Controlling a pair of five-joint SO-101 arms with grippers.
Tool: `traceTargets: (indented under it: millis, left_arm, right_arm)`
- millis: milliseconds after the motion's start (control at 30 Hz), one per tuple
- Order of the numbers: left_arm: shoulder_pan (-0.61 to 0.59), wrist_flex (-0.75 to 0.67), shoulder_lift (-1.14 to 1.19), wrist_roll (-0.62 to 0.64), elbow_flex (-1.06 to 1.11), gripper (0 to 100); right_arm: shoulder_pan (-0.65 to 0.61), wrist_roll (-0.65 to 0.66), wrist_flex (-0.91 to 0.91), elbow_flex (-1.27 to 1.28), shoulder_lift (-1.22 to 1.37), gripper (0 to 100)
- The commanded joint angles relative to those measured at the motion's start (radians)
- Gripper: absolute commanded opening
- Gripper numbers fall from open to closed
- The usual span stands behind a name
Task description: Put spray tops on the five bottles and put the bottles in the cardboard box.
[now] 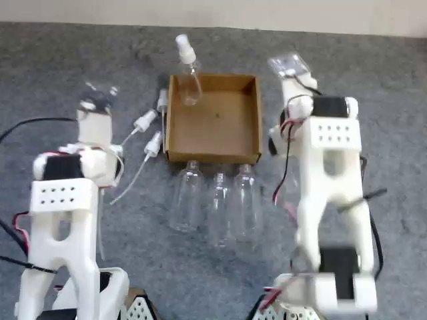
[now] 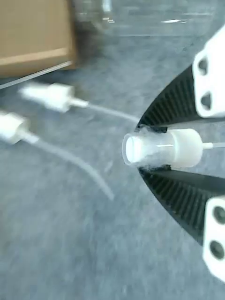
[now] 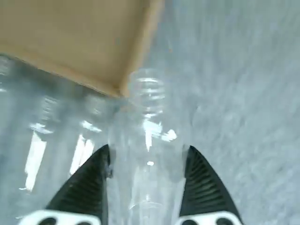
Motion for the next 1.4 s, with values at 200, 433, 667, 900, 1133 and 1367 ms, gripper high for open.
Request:
traceTargets:
  millis: [200, 433, 667, 900, 1133, 1367]
  left_arm:
    - [-0.111, 0.206, -0.151, 0.08, -0.401, 0]
    - [-0.111, 0.204, -0.423, 0.167, -0.406, 0]
    - [-0.11, 0.103, -0.539, 0.31, -0.409, 0]
    - [-0.108, -0.037, -0.582, 0.47, -0.407, 0]
    - [-0.105, -0.16, -0.575, 0.545, -0.364, 0]
    - [0.056, -0.16, -0.575, 0.537, -0.275, 0]
  right_arm:
    - [-0.452, -0.147, -0.226, 0.378, -0.438, 0.2]
    - [-0.704, -0.172, -0.469, 0.41, -0.437, 0.3]
    - [-0.714, -0.172, -0.506, 0.481, -0.484, 0.3]
    - [-0.777, -0.176, -0.728, 0.796, -0.714, 0.3]
    - [-0.796, -0.176, -0.817, 1.007, -0.865, 0.3]
    - [-0.794, -0.176, -0.816, 1.006, -0.875, 0.3]
